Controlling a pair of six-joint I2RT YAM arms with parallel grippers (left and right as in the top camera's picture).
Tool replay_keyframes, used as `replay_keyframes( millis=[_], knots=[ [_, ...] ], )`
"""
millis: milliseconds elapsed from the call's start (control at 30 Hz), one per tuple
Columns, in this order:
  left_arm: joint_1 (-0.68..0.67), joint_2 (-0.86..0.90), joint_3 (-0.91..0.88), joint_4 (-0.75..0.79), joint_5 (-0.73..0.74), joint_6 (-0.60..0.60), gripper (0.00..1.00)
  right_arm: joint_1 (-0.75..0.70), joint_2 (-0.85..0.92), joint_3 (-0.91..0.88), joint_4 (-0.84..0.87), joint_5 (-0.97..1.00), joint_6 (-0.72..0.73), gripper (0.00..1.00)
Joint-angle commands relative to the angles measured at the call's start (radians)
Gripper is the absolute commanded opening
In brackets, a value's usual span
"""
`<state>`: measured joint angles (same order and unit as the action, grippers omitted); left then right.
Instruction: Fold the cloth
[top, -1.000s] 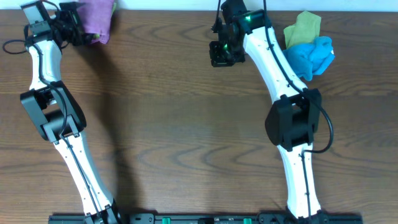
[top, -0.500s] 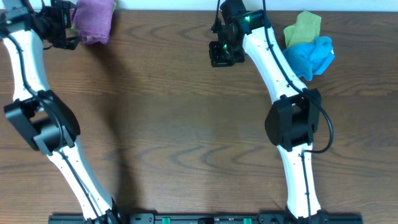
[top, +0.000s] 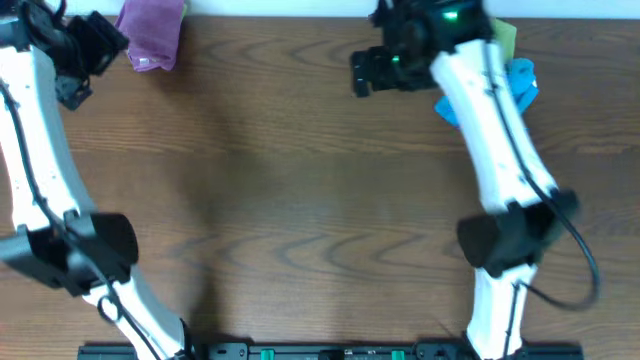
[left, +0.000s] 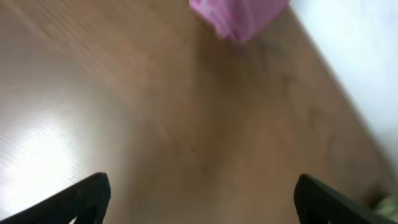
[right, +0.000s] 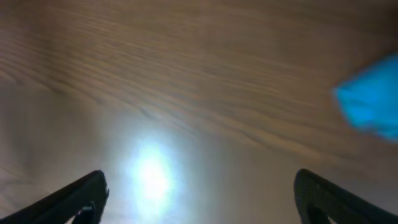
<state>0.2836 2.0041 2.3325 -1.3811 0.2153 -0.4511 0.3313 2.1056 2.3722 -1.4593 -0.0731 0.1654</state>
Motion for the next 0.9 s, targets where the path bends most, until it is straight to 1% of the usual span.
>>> replay_keyframes(
  millis=[0,33,67,167,300,333,400,500,567,633,700,733,800,867],
  knots=[
    [-0.049,-0.114,0.000,-0.068,-0.109,0.103,0.97,0.029,-0.123,0.016,-0.078,0.164,-0.025,0.86],
    [-0.066,-0.153,-0.009,-0.080,-0.102,0.107,0.98,0.047,-0.164,0.006,-0.105,0.184,-0.025,0.84],
    [-0.089,-0.195,-0.021,-0.092,-0.113,0.115,0.98,0.067,-0.201,-0.005,-0.121,0.200,-0.025,0.83],
    [-0.180,-0.370,-0.108,-0.090,-0.210,0.115,0.96,0.146,-0.339,-0.049,-0.141,0.249,-0.025,0.84],
    [-0.314,-0.628,-0.283,-0.046,-0.330,0.115,0.95,0.254,-0.574,-0.173,-0.150,0.337,0.000,0.92],
    [-0.349,-0.700,-0.336,-0.037,-0.359,0.115,0.95,0.278,-0.659,-0.239,-0.143,0.363,0.023,0.93],
    [-0.399,-0.855,-0.462,-0.018,-0.368,0.111,0.95,0.306,-0.844,-0.414,-0.086,0.384,0.060,0.95],
    [-0.417,-1.014,-0.612,0.019,-0.364,0.103,0.95,0.312,-1.068,-0.657,0.024,0.377,0.074,0.96],
    [-0.417,-1.150,-0.765,0.064,-0.356,0.100,0.96,0.312,-1.250,-0.866,0.134,0.356,0.077,0.97],
    [-0.417,-1.313,-0.977,0.134,-0.335,0.100,0.95,0.312,-1.446,-1.108,0.263,0.310,0.078,0.98],
    [-0.417,-1.440,-1.147,0.195,-0.292,0.098,0.95,0.312,-1.574,-1.277,0.340,0.280,0.098,0.99],
    [-0.417,-1.488,-1.208,0.218,-0.277,0.095,0.95,0.312,-1.617,-1.334,0.360,0.273,0.113,0.99],
    [-0.417,-1.581,-1.318,0.261,-0.257,0.087,0.95,0.312,-1.693,-1.434,0.386,0.259,0.137,0.99],
    [-0.417,-1.654,-1.392,0.304,-0.240,0.085,0.96,0.312,-1.743,-1.493,0.431,0.229,0.151,0.99]
  ],
)
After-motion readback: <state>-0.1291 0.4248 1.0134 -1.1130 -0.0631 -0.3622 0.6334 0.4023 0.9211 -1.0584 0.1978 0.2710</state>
